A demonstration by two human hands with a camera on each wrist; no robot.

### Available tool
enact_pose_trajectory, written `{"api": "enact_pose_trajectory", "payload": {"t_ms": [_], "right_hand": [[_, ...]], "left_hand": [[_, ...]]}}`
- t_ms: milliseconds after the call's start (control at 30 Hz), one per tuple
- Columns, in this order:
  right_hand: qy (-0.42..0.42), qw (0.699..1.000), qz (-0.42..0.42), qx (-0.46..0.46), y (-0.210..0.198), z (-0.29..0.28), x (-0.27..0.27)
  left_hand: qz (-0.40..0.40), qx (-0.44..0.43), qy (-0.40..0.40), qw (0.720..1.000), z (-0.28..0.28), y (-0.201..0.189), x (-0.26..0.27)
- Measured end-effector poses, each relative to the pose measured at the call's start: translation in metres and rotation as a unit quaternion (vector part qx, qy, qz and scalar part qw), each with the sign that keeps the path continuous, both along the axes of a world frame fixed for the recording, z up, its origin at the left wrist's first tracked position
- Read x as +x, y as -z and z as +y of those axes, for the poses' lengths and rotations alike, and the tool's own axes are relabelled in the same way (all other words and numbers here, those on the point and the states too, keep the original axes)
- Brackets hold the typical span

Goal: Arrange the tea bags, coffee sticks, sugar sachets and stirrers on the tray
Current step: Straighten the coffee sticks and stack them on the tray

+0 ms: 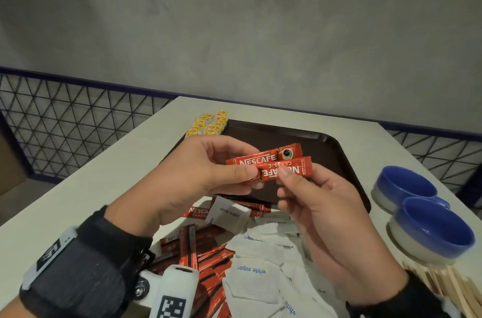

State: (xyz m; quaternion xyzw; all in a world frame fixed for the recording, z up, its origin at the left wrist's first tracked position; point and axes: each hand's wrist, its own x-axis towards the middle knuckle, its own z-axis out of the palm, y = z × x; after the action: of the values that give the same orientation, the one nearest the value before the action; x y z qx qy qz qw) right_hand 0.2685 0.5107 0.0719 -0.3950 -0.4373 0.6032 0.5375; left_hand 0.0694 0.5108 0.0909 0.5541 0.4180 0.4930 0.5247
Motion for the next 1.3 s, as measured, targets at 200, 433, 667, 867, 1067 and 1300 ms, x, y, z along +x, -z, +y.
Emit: {"api": "enact_pose_trajectory", "payload": {"t_ms": [200,433,667,867,1067,1300], "right_hand": [[0.072,0.992,0.088,-0.045,-0.005,0.005,0.006],[0.056,0.991,-0.090,0.084,-0.006,0.000,0.007],[-0.030,0.970,-0.182,0.158,-0.002,-0.009,-0.002],[-0.035,0.964,-0.171,0.199,-0.005,-0.010,-0.004],[-0.006,0.939,-0.268,0.216,-0.007,0.002,-0.002],[-0.120,0.888,-0.376,0.237,-0.046,0.011,-0.009]], "left_hand": [[-0.002,0.001,-0.033,0.999,0.004,0.000,-0.007],[0.116,0.002,-0.012,0.993,0.003,0.002,-0.011],[0.165,0.021,0.041,0.985,0.000,0.003,-0.001],[0.142,0.026,0.022,0.989,0.001,0.003,0.000],[0.075,0.025,0.009,0.997,0.001,0.004,-0.004],[-0.007,-0.004,-0.010,1.000,0.001,-0.002,-0.025]]}}
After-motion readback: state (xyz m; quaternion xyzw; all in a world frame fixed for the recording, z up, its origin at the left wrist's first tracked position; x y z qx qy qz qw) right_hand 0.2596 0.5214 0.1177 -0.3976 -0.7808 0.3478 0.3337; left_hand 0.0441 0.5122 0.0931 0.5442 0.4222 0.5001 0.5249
